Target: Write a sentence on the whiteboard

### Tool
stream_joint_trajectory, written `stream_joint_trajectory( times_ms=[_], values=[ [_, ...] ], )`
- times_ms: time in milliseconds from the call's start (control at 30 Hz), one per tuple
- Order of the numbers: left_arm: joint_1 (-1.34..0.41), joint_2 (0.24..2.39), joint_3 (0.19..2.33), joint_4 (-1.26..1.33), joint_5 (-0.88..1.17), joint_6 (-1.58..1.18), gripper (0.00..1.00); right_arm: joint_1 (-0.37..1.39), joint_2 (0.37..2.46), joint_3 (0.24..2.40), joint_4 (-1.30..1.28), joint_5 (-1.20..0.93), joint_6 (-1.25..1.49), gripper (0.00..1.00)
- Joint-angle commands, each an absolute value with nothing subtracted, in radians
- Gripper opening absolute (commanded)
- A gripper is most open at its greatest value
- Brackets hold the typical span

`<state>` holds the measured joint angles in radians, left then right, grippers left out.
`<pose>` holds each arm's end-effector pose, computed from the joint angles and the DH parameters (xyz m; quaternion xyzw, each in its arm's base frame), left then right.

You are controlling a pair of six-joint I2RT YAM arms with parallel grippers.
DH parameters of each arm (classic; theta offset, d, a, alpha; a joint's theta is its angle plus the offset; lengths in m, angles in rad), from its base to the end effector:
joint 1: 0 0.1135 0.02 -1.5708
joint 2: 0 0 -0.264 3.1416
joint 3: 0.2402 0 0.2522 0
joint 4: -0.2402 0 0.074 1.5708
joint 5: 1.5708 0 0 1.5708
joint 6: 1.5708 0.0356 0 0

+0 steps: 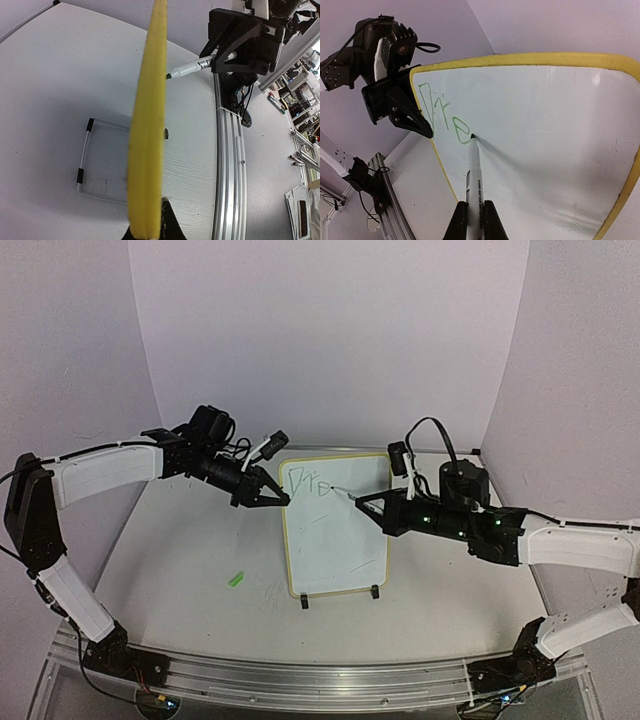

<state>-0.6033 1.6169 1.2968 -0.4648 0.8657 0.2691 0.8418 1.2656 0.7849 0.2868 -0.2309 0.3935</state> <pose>0.2747 -0.2222 0.2885 0.4999 0.6922 -0.4399 0.2783 0.1886 0.2234 0.2843 -0.2419 0.7316 0.4380 0.4630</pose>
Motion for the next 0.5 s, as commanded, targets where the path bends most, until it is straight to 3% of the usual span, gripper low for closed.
stream_joint_trajectory(
  times_ms=[0,467],
  values=[
    [-0.649,1.674,1.287,-0.547,0.800,0.324,0.00,0.828,1.217,0.772,0.285,-0.236,0.385,0.00],
    [-0.652,1.678,1.289,-0.548,0.796,0.325,0.00,0.815,1.195,0.768,0.281,-0.202,0.370,0.00]
  ],
)
